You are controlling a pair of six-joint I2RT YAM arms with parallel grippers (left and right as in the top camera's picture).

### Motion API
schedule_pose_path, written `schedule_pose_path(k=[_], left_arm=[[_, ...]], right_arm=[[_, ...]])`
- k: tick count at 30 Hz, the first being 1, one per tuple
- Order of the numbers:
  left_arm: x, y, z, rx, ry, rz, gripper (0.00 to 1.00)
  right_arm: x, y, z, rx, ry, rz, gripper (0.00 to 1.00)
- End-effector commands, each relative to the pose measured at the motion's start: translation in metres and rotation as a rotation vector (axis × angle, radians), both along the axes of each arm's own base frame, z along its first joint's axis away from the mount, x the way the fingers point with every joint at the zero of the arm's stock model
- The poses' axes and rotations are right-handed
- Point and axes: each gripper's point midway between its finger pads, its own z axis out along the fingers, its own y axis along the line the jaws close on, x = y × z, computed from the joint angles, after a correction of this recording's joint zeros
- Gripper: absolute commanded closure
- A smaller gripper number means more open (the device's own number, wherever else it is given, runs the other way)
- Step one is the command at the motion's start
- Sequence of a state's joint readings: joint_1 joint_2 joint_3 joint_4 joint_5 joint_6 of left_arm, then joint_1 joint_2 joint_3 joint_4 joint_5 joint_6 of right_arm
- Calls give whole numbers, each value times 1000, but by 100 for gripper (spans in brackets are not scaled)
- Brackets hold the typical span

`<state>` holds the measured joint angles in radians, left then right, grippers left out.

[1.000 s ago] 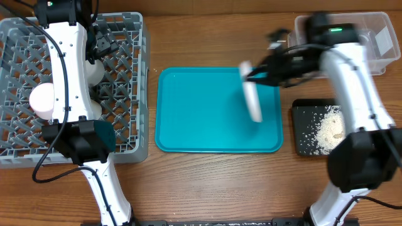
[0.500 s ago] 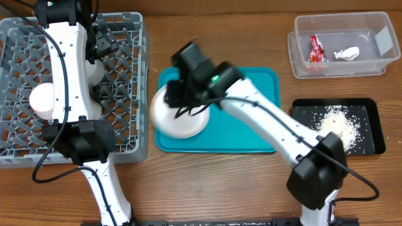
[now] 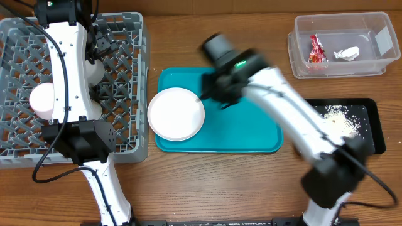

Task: Sort waste into correct bins and load items into the dishwasher
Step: 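Withdraw the right gripper to the right side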

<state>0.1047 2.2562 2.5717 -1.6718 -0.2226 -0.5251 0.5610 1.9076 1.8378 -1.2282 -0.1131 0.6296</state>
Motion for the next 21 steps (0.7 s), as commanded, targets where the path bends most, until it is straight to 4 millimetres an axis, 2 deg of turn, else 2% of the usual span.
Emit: schedule_pose_path(k=[1,4,7,10,13,18,20,21], left_arm=[[1,0,1,19,-2,-1,0],[1,0,1,20,-2,-1,0],[1,0,1,19,-2,-1,0],[1,0,1,19,-2,0,0],[1,0,1,19,-2,0,0],[6,-3,1,-3,-28,17,0],[14,-26,-1,-128,-68,20,0],[12,-40,-2,-201,-55,0,0]], right_arm=[[24,-72,83,61,-170,-175,0],[29,-143,95,42,-166,-343,0],[25,-207,92,12,-119,-503,0],[25,-255,88,-3,-93,-630,0],[23,-294,87,-8,-91,-732,0],[16,-334,87,-13,-90,-839,0],[14,-343,87,-14,-91,-864,0],[13,-347,87,-14,-90,-874,0]])
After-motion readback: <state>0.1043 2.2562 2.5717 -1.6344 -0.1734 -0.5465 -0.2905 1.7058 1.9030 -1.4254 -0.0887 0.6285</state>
